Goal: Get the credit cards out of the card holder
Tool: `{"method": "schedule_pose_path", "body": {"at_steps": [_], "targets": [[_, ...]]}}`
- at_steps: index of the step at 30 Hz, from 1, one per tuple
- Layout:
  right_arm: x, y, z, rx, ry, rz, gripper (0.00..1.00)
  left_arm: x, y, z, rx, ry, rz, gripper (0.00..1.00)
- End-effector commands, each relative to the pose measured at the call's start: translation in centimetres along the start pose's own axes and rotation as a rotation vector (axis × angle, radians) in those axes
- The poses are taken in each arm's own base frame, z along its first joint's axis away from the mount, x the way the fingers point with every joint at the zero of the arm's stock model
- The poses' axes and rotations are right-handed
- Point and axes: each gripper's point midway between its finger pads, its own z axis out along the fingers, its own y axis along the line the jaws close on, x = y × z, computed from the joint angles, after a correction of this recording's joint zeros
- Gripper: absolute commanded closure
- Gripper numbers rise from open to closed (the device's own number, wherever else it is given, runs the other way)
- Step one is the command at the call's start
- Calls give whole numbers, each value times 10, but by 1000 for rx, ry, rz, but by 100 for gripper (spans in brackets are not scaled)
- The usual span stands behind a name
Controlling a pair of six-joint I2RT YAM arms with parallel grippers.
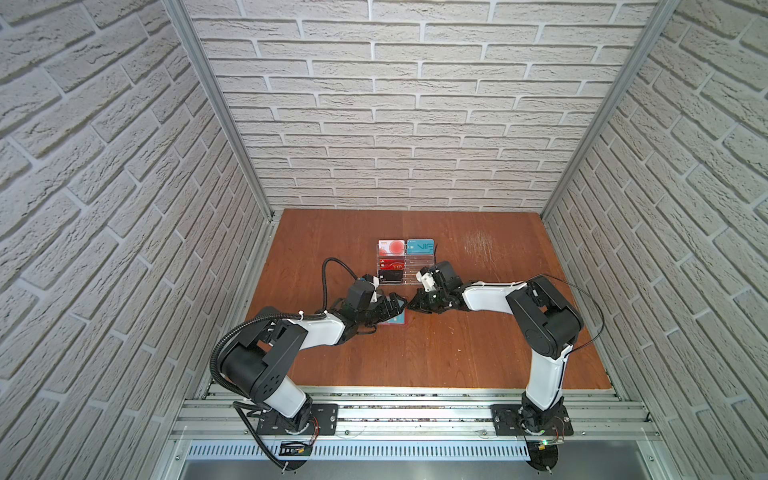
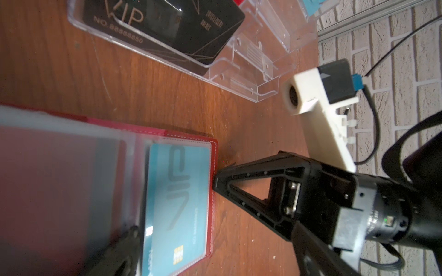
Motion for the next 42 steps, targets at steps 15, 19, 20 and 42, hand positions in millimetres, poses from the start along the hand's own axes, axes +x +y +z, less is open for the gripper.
{"method": "schedule_pose_path", "body": {"at_steps": [15,19,20,42], "targets": [[19,-28,21,64,71,59,92,5,-8,-3,88,22,72,2],[20,-29,23,64,75,62,92,3,-16,-7,138,-10,102,3],[19,-29,22,64,75,61,92,2,-18,-8,146,-14,110,3],[21,-30,25,56,85,70,93,-9,-21,-17,194,-98,159,7]]}}
